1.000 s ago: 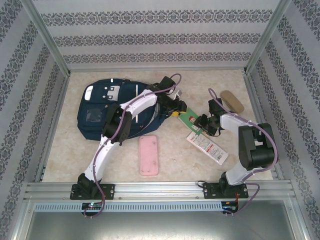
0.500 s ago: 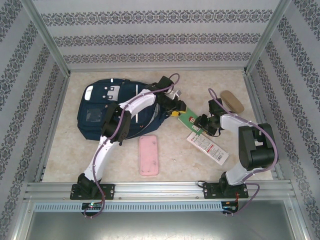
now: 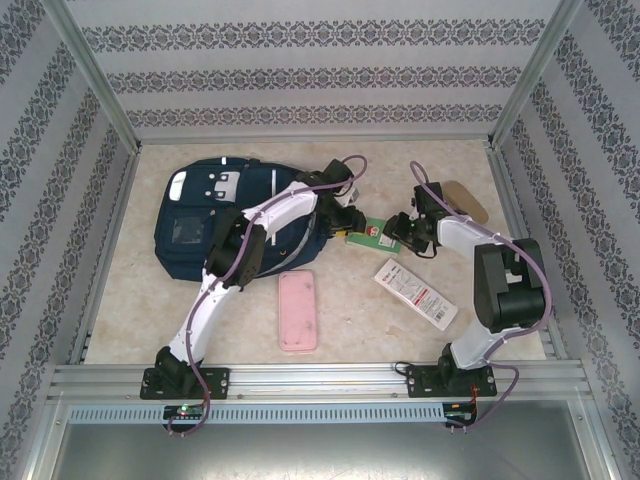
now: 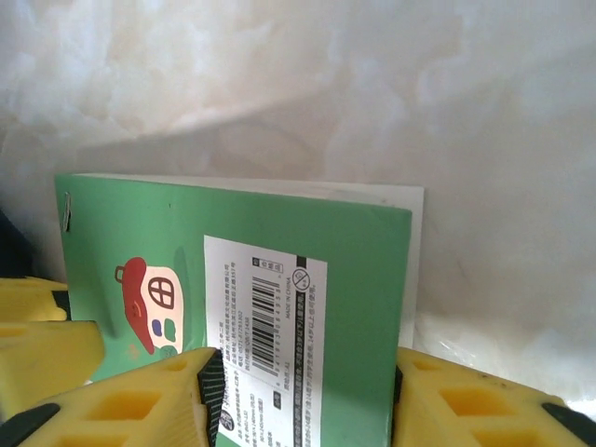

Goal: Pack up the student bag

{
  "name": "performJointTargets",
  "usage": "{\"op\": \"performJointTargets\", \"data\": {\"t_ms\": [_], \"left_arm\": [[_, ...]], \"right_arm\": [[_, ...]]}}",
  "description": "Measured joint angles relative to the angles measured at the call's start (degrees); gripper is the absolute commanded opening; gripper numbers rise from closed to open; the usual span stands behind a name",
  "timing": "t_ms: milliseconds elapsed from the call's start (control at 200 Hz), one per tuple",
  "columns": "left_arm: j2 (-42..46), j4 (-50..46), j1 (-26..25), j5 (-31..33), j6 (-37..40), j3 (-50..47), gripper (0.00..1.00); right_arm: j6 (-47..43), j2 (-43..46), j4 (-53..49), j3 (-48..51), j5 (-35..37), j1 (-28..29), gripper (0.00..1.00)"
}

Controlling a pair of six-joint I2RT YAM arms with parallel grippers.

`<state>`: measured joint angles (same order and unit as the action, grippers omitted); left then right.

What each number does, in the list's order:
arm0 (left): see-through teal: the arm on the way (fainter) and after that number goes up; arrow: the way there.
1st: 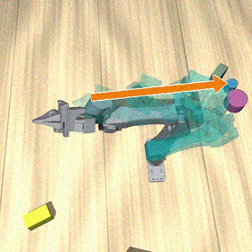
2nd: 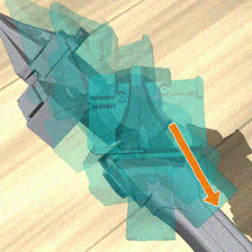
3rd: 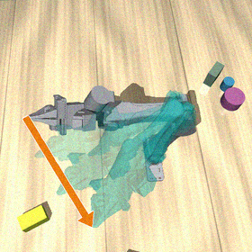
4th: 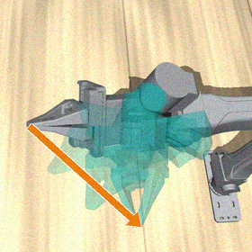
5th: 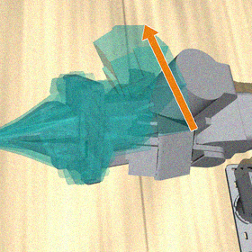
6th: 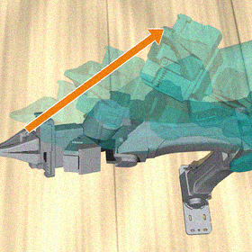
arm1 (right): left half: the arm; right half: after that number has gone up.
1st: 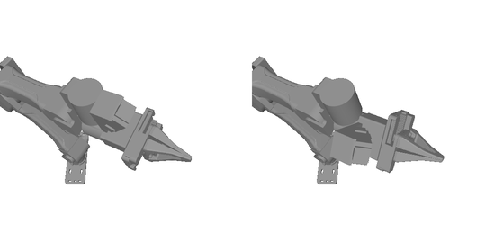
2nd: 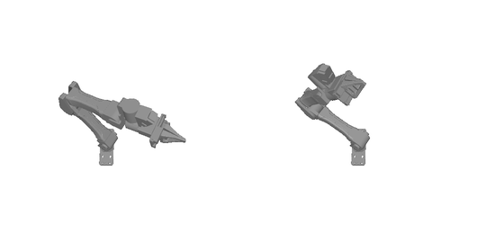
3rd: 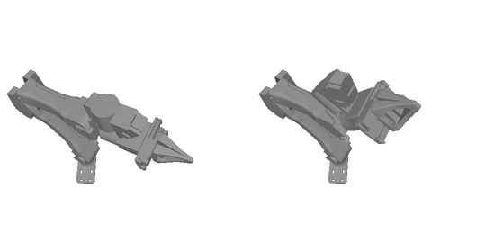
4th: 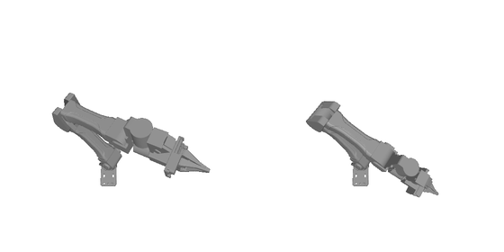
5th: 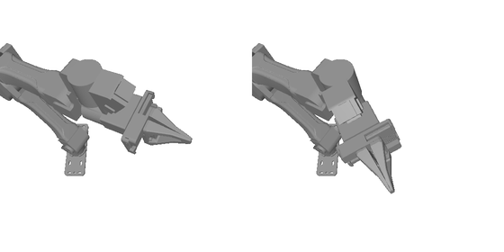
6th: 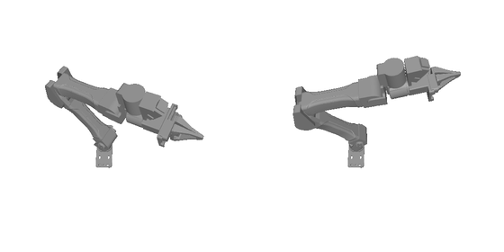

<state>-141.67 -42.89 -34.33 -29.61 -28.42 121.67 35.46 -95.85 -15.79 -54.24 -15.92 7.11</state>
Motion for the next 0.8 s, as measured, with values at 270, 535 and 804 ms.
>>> {"op": "performJointTargets", "data": {"t_ms": [270,535,804], "left_arm": [[-0.04,-1.53,-0.98,6.84,0.02,0.94,0.52],[-0.35,-0.90,-0.11,0.52,-1.70,0.96,0.49],[1.60,12.13,2.93,-14.34,-12.22,-6.32,0.48]], "right_arm": [[-1.27,-4.15,-1.03,-1.05,0.42,0.28,0.43],[-1.40,-4.79,-1.99,-1.81,0.76,0.50,0.42],[-1.36,-4.85,-2.91,-2.29,2.86,-0.24,0.42]]}}
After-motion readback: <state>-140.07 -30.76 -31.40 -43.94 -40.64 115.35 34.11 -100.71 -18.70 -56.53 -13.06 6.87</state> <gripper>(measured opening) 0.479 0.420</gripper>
